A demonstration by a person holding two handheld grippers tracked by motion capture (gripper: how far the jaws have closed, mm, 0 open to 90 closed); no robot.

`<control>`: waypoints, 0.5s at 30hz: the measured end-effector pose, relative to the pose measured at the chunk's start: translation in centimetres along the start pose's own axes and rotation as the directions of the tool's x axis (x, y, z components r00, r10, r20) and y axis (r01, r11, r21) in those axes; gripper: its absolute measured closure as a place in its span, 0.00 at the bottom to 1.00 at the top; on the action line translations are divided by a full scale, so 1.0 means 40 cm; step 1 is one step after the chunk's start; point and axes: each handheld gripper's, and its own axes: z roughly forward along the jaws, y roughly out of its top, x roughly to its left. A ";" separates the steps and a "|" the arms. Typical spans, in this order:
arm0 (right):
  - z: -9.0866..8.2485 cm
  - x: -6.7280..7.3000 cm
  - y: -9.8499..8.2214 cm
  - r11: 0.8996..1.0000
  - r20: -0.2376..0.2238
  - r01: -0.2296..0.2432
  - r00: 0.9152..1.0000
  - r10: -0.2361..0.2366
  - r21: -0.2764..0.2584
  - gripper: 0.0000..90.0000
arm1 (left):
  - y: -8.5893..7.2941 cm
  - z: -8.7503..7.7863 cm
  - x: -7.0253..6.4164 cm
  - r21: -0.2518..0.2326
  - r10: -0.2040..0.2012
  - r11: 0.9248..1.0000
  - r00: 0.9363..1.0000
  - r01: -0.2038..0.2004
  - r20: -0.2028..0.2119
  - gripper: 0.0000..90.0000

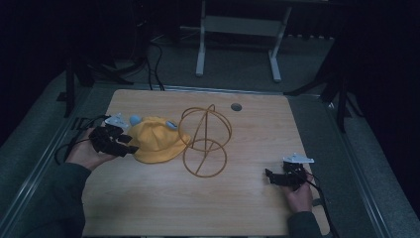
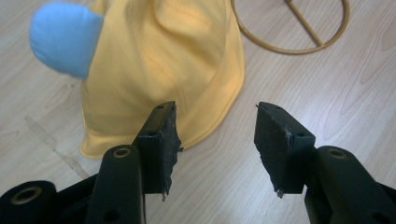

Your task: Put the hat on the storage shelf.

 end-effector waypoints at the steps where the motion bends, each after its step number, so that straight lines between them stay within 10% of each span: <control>1: 0.000 0.001 0.000 1.000 0.000 -0.005 1.000 0.005 0.001 0.15 | 0.006 -0.001 0.000 0.000 0.003 1.000 1.000 -0.003 0.000 0.54; 15: 0.000 0.000 0.000 1.000 0.000 0.000 1.000 0.000 0.000 0.15 | 0.055 -0.007 0.026 -0.013 0.012 1.000 1.000 -0.013 -0.006 0.46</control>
